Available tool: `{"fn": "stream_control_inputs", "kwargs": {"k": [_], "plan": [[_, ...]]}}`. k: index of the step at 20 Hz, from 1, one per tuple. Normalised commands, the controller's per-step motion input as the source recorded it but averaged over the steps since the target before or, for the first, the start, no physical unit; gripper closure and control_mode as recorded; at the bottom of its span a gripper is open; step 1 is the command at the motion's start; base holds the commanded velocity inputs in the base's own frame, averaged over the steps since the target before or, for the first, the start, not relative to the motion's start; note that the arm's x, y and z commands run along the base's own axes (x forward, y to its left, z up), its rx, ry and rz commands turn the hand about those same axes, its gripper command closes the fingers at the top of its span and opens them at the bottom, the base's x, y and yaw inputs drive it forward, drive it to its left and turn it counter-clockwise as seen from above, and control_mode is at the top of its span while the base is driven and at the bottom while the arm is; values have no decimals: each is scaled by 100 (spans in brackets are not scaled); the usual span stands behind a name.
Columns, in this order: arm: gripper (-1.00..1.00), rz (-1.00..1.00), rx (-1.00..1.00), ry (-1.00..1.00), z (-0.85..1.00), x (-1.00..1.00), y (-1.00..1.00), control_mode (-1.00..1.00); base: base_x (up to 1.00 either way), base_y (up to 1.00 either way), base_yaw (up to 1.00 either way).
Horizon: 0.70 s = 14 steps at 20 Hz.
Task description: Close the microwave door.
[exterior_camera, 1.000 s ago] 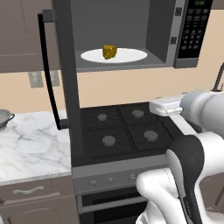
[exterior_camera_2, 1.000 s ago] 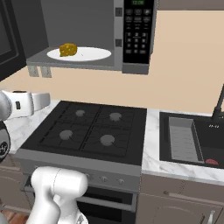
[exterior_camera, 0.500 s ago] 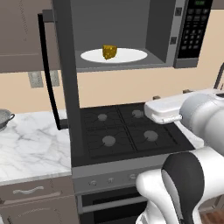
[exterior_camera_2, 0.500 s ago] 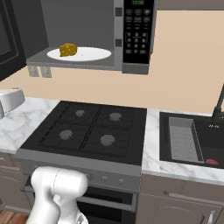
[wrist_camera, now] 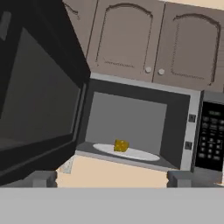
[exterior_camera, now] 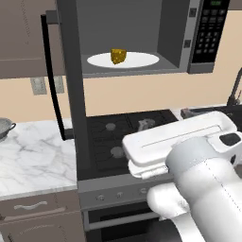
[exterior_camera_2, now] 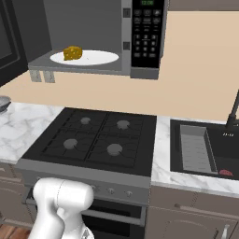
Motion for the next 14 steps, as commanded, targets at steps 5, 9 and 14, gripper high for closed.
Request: {"fn": "stream_control_inputs", "kwargs": {"k": [5,9,14], "plan": [[-100,0,0,-27,19,-100,61,-100,0,0,0],[-100,-1,0,-28,9,-100,38,-100,0,0,0],[-100,-8,0,-23,0,-92,9,-100,0,0,0]]}}
